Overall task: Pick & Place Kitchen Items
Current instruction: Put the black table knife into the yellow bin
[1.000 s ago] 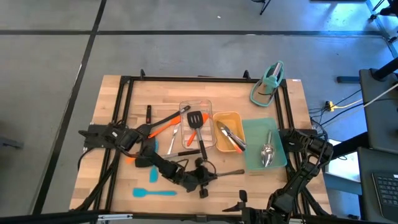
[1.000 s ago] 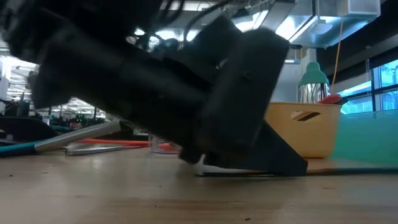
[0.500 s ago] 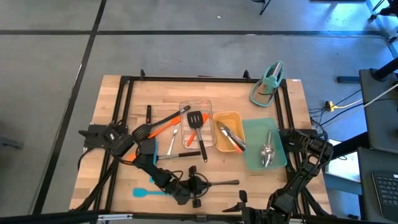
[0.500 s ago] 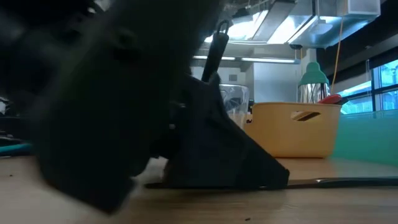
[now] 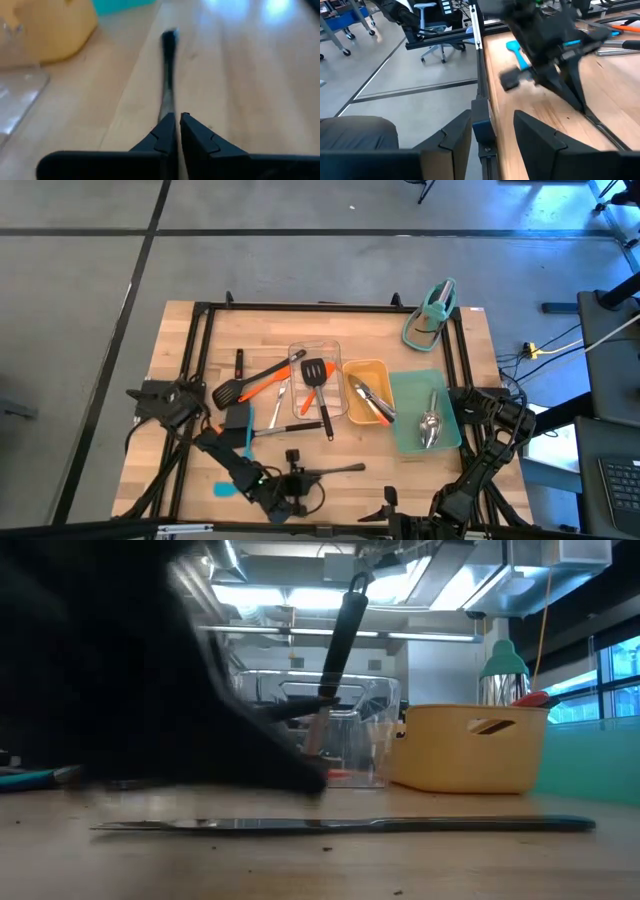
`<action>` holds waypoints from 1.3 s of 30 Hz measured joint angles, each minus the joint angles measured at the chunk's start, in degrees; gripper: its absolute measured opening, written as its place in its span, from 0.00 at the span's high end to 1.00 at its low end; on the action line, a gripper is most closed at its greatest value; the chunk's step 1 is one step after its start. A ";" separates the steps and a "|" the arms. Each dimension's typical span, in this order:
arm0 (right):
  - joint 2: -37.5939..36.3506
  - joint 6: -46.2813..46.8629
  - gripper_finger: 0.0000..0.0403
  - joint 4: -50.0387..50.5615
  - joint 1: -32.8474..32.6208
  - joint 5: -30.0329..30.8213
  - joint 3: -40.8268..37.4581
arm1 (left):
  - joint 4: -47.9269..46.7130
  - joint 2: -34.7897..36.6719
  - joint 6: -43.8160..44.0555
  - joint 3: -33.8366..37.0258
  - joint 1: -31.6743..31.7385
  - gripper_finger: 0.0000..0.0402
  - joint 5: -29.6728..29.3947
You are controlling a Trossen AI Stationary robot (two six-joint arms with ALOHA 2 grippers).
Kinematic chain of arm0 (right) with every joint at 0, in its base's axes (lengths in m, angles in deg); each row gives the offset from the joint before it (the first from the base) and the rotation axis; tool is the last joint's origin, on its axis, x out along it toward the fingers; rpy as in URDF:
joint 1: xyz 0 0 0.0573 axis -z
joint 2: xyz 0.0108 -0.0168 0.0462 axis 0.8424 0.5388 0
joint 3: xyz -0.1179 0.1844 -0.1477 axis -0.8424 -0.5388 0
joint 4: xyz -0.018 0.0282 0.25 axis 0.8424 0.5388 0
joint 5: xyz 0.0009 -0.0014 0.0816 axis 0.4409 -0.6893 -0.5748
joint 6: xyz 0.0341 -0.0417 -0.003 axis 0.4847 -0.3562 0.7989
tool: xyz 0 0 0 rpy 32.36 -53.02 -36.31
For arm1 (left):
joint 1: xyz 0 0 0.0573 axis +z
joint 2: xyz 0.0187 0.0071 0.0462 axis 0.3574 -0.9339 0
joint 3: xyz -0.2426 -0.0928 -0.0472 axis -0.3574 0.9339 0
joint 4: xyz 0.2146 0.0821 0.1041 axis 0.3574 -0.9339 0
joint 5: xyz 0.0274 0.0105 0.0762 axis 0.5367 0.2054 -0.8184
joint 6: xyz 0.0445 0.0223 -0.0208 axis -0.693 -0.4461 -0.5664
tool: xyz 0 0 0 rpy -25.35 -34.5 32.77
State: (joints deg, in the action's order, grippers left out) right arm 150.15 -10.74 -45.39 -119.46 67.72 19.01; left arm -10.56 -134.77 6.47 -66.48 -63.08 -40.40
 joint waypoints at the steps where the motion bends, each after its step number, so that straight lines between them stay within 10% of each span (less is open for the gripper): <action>1: 0.00 -0.02 0.63 0.14 0.05 0.02 0.00 | 0.24 1.02 -0.70 0.00 -0.46 0.92 -0.08; 14: 0.00 -6.38 0.63 3.14 6.55 -5.38 0.00 | 8.26 9.28 -7.38 1.77 -9.21 0.83 -11.74; 29: 0.02 -20.08 0.63 8.32 16.90 -20.74 0.02 | 42.29 10.12 -5.74 20.36 -7.43 0.84 -9.84; 39: 0.02 -18.59 0.63 17.64 19.44 -22.45 0.00 | 45.06 10.14 -9.76 21.38 -8.16 0.84 -6.98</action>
State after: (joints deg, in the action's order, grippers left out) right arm 150.17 -29.33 -27.75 -100.02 45.26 19.01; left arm 34.50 -124.62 -3.29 -45.10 -71.23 -47.38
